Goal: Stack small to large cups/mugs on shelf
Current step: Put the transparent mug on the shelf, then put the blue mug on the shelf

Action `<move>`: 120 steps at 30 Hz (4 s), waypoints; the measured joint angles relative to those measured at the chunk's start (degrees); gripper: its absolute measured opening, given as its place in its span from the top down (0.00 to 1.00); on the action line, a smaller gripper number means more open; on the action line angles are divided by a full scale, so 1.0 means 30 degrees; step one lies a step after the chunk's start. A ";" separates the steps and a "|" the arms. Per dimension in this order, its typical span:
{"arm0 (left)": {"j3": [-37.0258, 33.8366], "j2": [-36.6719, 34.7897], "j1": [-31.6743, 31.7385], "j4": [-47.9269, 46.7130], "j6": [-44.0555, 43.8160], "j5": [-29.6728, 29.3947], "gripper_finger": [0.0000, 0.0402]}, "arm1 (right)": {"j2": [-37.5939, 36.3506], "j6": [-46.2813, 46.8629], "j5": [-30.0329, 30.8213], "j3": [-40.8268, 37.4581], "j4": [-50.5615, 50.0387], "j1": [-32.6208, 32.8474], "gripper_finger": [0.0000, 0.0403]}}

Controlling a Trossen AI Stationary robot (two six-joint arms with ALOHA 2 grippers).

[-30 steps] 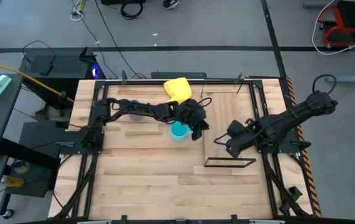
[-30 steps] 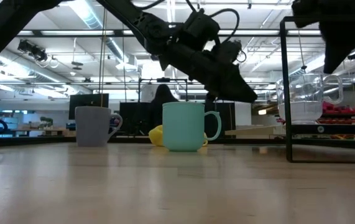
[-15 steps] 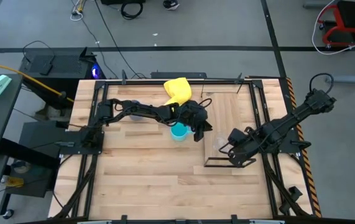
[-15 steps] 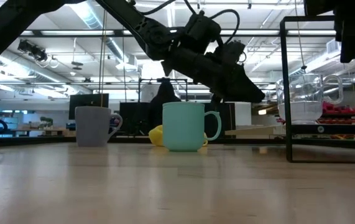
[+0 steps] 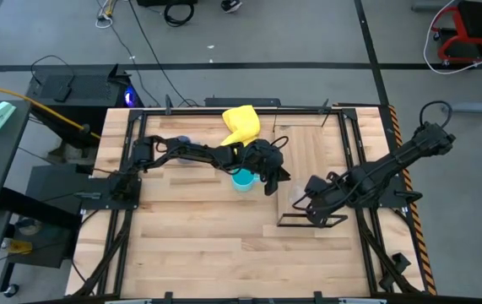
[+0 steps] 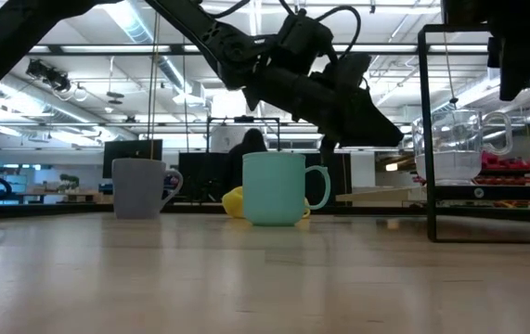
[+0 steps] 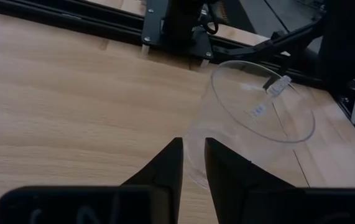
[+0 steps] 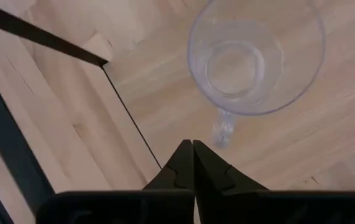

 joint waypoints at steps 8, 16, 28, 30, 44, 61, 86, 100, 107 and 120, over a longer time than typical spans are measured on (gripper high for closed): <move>-0.0002 0.0346 -0.0021 0.0095 -0.0407 -0.0002 0.81 | 0.0697 -0.0177 -0.0154 -0.0004 0.0111 0.0000 1.00; 0.0006 0.0470 -0.0236 0.0216 -0.0388 -0.0012 0.82 | 0.0947 0.0863 -0.0213 -0.0779 -0.0014 -0.0404 1.00; 0.0006 0.0470 -0.1097 0.0406 -0.0174 -0.0007 0.83 | 0.0818 0.2045 0.0560 -0.0885 -0.1031 -0.0729 1.00; 0.0006 0.0470 -0.1226 0.0398 -0.0174 -0.0007 0.83 | 0.0818 0.2232 0.0567 -0.0885 -0.1341 -0.0724 1.00; 0.0006 0.0470 -0.1331 -0.0028 -0.0204 -0.0022 0.84 | 0.0818 0.2657 0.1499 -0.0878 -0.1669 -0.0405 1.00; 0.0006 0.0470 0.0219 0.1442 -0.0742 -0.0721 0.83 | 0.0810 0.4251 0.2367 -0.0878 -0.2012 0.0200 1.00; 0.0006 0.0550 -0.1304 0.1747 -0.0888 -0.0721 0.84 | 0.0803 0.4668 0.2927 -0.0871 -0.2558 0.0103 1.00; 0.0006 0.0531 -0.0970 0.1163 -0.0513 -0.0836 0.84 | 0.0803 0.5737 0.2924 -0.0871 -0.2473 0.1530 1.00; 0.0006 0.0479 -0.0961 0.1083 -0.0688 -0.0852 0.84 | 0.0823 0.5646 0.2923 -0.0213 -0.2572 0.2097 0.97; -0.0006 -0.2251 -0.0750 -0.3375 0.0993 -0.2439 0.84 | 0.0803 0.5365 0.2922 0.0426 -0.2441 0.2295 0.96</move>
